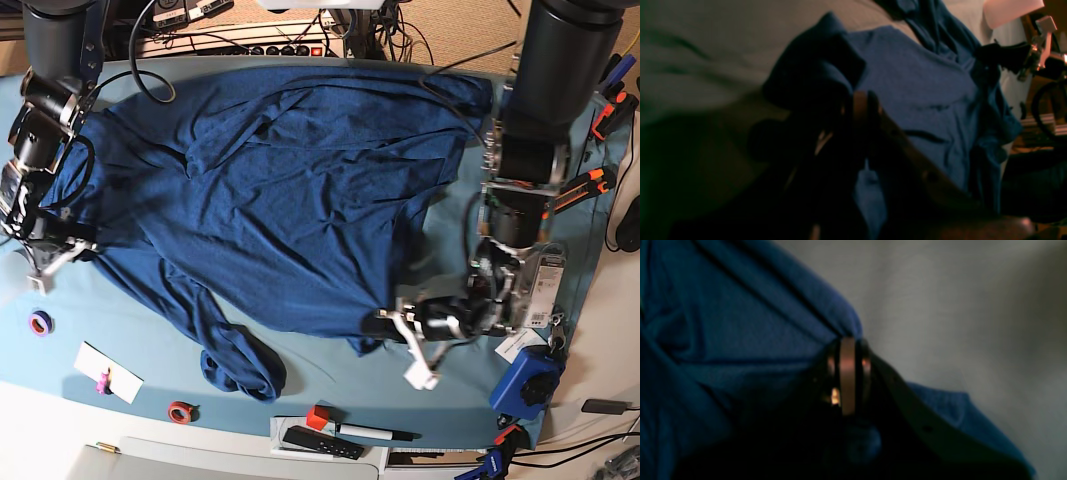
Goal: Layout the t-shirt on the table in an organized manner, then fold the t-shirt properly
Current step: 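Grasp the hem fabric with the left gripper and pull it toward the left arm, then drag the held fabric with the left gripper to fold the t-shirt lengthwise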
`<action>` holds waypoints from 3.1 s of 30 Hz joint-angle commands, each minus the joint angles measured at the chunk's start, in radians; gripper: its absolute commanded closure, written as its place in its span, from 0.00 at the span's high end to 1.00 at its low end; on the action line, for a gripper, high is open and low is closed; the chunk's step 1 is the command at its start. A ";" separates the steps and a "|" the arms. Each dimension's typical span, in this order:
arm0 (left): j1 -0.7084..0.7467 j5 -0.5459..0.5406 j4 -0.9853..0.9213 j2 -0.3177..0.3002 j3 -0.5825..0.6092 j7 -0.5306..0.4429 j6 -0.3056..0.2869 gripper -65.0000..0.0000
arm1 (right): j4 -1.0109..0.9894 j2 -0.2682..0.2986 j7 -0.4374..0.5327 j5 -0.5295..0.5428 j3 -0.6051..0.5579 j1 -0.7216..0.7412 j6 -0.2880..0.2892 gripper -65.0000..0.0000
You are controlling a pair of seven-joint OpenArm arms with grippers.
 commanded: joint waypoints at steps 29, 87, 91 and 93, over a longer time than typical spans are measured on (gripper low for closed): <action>0.013 -0.656 0.024 -0.207 -0.003 0.593 -0.053 0.00 | 0.362 0.030 -0.417 0.711 0.354 -0.296 0.022 0.00; 0.611 -0.656 0.745 -0.261 -0.280 0.593 -0.053 0.06 | 0.793 -0.007 -0.316 0.367 0.353 -0.653 0.022 0.00; 0.611 -0.647 0.745 -0.261 -0.280 0.593 -0.053 0.42 | 0.776 -0.051 -0.300 0.333 0.353 -0.653 0.022 0.36; 0.610 -0.622 0.745 -0.261 -0.280 0.593 -0.053 0.46 | 0.776 -0.066 -0.261 0.314 0.353 -0.653 0.022 0.41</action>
